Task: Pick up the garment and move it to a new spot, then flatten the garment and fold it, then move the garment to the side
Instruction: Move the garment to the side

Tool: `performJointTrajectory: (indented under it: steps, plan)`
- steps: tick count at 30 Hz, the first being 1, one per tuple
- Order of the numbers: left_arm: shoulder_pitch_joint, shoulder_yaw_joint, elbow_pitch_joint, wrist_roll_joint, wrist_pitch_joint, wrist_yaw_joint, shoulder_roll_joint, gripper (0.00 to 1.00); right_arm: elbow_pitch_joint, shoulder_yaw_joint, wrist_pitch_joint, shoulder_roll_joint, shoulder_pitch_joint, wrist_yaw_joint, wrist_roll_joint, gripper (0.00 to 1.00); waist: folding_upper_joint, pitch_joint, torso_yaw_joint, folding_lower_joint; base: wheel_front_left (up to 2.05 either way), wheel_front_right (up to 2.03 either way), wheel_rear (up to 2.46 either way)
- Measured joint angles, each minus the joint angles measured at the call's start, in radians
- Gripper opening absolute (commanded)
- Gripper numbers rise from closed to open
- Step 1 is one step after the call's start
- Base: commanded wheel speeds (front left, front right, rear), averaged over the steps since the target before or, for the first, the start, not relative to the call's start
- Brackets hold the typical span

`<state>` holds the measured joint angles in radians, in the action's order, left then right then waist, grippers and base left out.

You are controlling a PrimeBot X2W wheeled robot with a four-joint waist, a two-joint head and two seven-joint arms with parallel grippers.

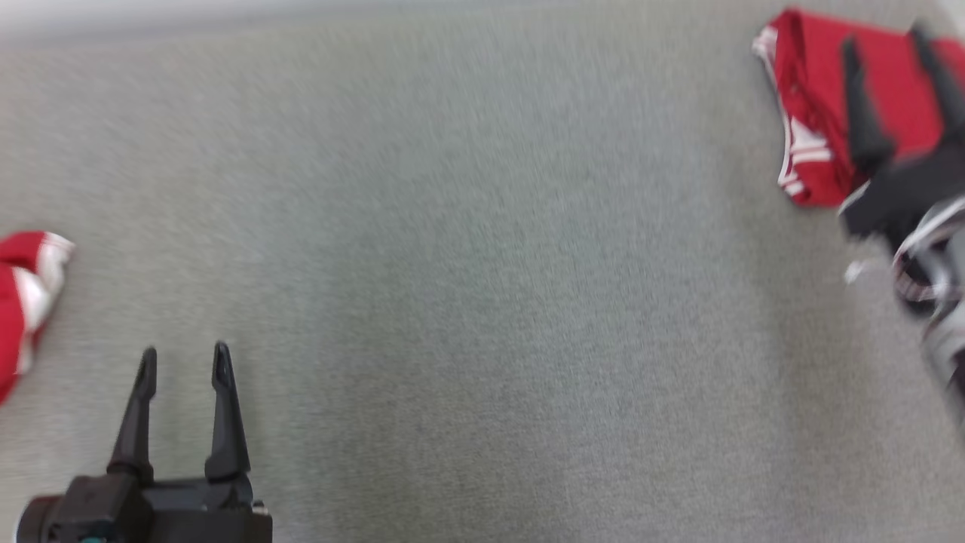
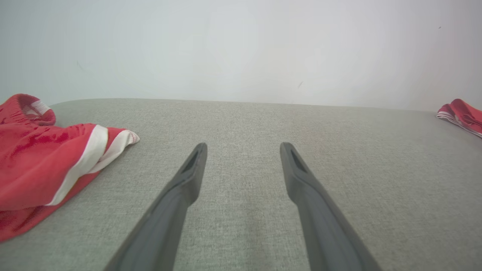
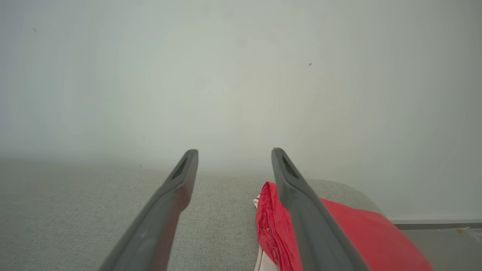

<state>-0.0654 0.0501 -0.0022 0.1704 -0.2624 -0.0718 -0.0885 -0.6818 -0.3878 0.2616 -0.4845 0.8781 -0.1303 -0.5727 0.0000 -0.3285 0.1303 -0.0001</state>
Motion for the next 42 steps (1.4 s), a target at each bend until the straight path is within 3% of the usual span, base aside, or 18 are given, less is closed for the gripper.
performJointTrajectory:
  steps: [11, 24, 32, 42]
  plan:
    - [0.057, 0.016, 0.054, 0.003, 0.0, -0.017, 0.011, 1.0, 0.183, 0.131, 0.0, 0.084, -0.365, 0.0, 0.052, 1.0, -0.0001, 0.163, -0.061, -0.0001, 0.0, 0.0, 0.0]
    - [0.126, 0.01, 0.108, 0.001, 0.0, -0.033, 0.018, 1.0, 0.437, 0.318, -0.067, 0.24, -0.804, 0.0, 0.127, 1.0, -0.0001, 0.32, -0.119, -0.0002, 0.0, 0.0, 0.0]
    - [0.147, 0.013, 0.13, 0.001, 0.0, -0.035, 0.018, 1.0, 0.56, 0.392, -0.121, 0.316, -0.934, 0.0, 0.169, 1.0, -0.0001, 0.36, -0.132, -0.0001, 0.0, 0.0, 0.0]
    - [0.154, 0.001, 0.155, -0.003, 0.0, -0.042, 0.019, 1.0, 0.61, 0.418, -0.148, 0.365, -0.991, 0.0, 0.199, 1.0, 0.0, 0.381, -0.141, 0.0, 0.0, 0.0, 0.0]
